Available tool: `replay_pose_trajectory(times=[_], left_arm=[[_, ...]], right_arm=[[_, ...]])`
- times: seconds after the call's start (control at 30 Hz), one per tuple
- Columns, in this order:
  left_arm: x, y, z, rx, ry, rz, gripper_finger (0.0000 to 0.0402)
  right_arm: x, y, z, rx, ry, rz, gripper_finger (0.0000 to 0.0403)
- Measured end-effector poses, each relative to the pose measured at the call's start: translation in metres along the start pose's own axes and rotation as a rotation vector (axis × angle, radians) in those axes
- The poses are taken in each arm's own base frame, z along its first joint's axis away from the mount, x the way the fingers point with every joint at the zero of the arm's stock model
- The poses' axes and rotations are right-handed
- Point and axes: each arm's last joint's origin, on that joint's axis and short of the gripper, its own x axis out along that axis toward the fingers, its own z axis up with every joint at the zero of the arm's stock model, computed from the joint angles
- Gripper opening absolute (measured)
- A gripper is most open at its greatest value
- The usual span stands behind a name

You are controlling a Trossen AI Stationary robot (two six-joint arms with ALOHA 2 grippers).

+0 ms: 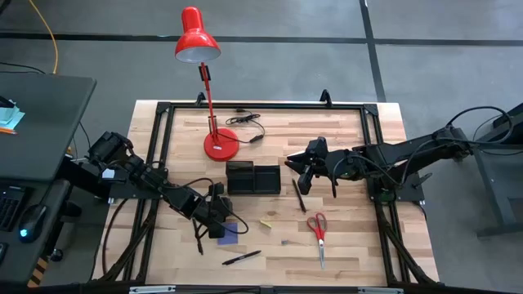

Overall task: Pick and place office supplies into organizer
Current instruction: Put the pink binder clip into the desk organizer

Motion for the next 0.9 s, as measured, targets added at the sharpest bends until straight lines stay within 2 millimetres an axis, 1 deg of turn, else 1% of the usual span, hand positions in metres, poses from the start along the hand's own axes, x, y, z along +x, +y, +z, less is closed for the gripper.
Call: replay_pose_trajectory(times=[0.57,0.7,0.9], left_arm=[[0.0021,-0.0003,-0.002,0.006,0.019,-0.004,0.0051],[0.0071,0.0005,-0.0048,0.007,0.048,-0.01,0.0051],[0.0077,0.0025,-0.0018,-0.008,0.036,-0.011,0.0051]], right_arm=[[0.0,0.0005,0.001,0.001,-0.01,0.005,0.0081],[0.0,0.0005,0.0012,-0.003,-0.013,0.002,0.0081],[0.0,0.0008,0.0018,0.001,-0.019,0.004,0.0081]])
